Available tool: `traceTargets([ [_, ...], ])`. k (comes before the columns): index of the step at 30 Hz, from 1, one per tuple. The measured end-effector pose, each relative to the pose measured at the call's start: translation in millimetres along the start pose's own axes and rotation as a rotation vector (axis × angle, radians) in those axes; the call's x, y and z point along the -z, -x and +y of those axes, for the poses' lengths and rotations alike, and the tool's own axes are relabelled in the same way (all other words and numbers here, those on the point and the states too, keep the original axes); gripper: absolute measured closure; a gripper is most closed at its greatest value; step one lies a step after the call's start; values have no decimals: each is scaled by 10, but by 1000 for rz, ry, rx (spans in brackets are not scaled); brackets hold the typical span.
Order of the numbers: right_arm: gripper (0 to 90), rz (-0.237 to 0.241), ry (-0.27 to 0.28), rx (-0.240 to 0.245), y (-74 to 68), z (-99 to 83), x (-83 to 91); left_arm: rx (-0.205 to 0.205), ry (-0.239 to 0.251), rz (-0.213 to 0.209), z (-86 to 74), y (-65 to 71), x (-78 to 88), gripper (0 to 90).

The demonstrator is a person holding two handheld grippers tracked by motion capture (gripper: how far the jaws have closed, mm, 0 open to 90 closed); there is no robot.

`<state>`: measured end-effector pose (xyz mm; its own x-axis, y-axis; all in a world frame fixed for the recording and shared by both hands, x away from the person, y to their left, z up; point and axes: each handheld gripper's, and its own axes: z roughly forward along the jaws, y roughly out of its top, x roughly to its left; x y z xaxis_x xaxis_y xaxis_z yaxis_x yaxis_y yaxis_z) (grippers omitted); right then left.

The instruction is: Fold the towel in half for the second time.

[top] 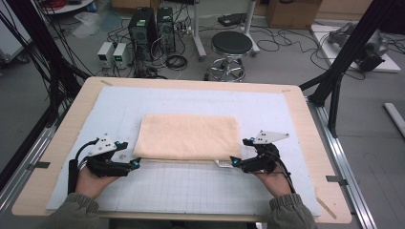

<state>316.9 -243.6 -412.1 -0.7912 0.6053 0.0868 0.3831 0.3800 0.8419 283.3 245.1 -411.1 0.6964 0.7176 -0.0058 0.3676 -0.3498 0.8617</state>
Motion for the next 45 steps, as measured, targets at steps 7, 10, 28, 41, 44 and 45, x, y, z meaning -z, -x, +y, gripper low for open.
traceTargets([
  [7,122,-13,14,3,-24,-6,64,-4,5,-2,-21,87,59,202],
  [10,122,-18,16,7,-47,-23,88,-8,9,-3,-21,115,81,200],
  [28,121,-41,24,-6,-96,-177,273,-14,28,10,-79,181,229,179],
  [41,121,-63,25,-18,-121,-289,403,-10,36,17,-155,219,362,167],
  [44,121,-64,27,-23,-129,-307,422,-6,38,21,-185,224,402,163],
  [45,121,-65,26,-20,-129,-313,430,-5,36,25,-193,224,416,160],
])
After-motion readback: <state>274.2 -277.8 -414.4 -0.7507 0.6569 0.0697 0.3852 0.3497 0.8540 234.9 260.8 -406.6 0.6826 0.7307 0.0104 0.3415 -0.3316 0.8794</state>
